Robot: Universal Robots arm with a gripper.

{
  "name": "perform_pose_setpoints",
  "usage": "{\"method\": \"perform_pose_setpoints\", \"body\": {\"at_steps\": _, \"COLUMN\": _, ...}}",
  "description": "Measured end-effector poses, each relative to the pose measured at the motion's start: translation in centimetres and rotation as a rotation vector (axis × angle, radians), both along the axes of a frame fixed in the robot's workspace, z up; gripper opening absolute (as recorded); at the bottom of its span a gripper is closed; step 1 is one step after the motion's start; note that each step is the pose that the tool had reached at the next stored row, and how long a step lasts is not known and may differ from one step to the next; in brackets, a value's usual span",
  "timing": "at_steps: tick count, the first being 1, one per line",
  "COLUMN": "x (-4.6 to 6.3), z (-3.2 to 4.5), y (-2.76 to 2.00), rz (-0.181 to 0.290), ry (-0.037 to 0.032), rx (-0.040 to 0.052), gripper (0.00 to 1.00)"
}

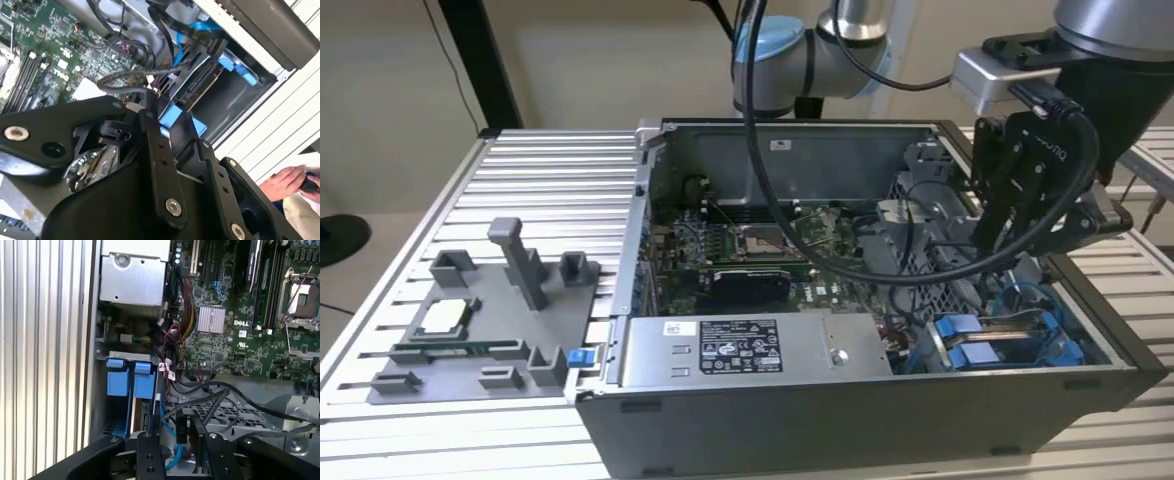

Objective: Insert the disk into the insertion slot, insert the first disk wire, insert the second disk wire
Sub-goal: 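Insert the first disk wire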

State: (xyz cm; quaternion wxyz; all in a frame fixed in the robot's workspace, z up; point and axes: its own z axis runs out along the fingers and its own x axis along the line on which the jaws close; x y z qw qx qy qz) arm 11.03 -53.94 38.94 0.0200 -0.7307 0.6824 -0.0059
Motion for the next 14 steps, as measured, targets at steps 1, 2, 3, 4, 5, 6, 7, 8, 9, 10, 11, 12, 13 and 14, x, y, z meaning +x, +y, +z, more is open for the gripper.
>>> {"method": "perform_pose_setpoints", "body": {"at_steps": 1, "x": -0.13, "z": -0.01, "y": 0.04, "rz": 0.000, "ry": -0.0016, "rx": -0.0001, "gripper": 1.00}}
{"method": "perform_pose_setpoints", "body": {"at_steps": 2, "x": -0.17, "z": -0.01, "y": 0.06, "rz": 0.000, "ry": -0.0068, "rx": -0.0001, "gripper": 1.00}}
{"method": "perform_pose_setpoints", "body": {"at_steps": 3, "x": -0.17, "z": -0.02, "y": 0.08, "rz": 0.000, "ry": -0.0133, "rx": -0.0001, "gripper": 1.00}}
{"method": "perform_pose_setpoints", "body": {"at_steps": 4, "x": -0.17, "z": -0.03, "y": 0.09, "rz": 0.000, "ry": -0.0200, "rx": 0.0001, "gripper": 1.00}}
{"method": "perform_pose_setpoints", "body": {"at_steps": 5, "x": -0.18, "z": -0.05, "y": 0.08, "rz": 0.001, "ry": -0.0265, "rx": 0.0001, "gripper": 1.00}}
{"method": "perform_pose_setpoints", "body": {"at_steps": 6, "x": -0.17, "z": -0.06, "y": 0.09, "rz": 0.002, "ry": -0.0318, "rx": 0.0002, "gripper": 1.00}}
{"method": "perform_pose_setpoints", "body": {"at_steps": 7, "x": -0.17, "z": -0.08, "y": 0.10, "rz": 0.003, "ry": -0.0356, "rx": 0.0001, "gripper": 1.00}}
{"method": "perform_pose_setpoints", "body": {"at_steps": 8, "x": -0.17, "z": -0.11, "y": 0.11, "rz": 0.003, "ry": -0.0391, "rx": 0.0000, "gripper": 1.00}}
{"method": "perform_pose_setpoints", "body": {"at_steps": 9, "x": -0.18, "z": -0.14, "y": 0.11, "rz": 0.003, "ry": -0.0427, "rx": 0.0000, "gripper": 1.00}}
{"method": "perform_pose_setpoints", "body": {"at_steps": 10, "x": -0.18, "z": -0.17, "y": 0.11, "rz": 0.003, "ry": -0.0450, "rx": -0.0001, "gripper": 1.00}}
{"method": "perform_pose_setpoints", "body": {"at_steps": 11, "x": -0.19, "z": -0.19, "y": 0.11, "rz": 0.003, "ry": -0.0465, "rx": -0.0001, "gripper": 1.00}}
{"method": "perform_pose_setpoints", "body": {"at_steps": 12, "x": -0.20, "z": -0.21, "y": 0.11, "rz": 0.003, "ry": -0.0473, "rx": -0.0002, "gripper": 1.00}}
{"method": "perform_pose_setpoints", "body": {"at_steps": 13, "x": -0.22, "z": -0.23, "y": 0.11, "rz": 0.003, "ry": -0.0474, "rx": -0.0002, "gripper": 1.00}}
{"method": "perform_pose_setpoints", "body": {"at_steps": 14, "x": -0.25, "z": -0.26, "y": 0.11, "rz": 0.002, "ry": -0.0476, "rx": 0.0000, "gripper": 1.00}}
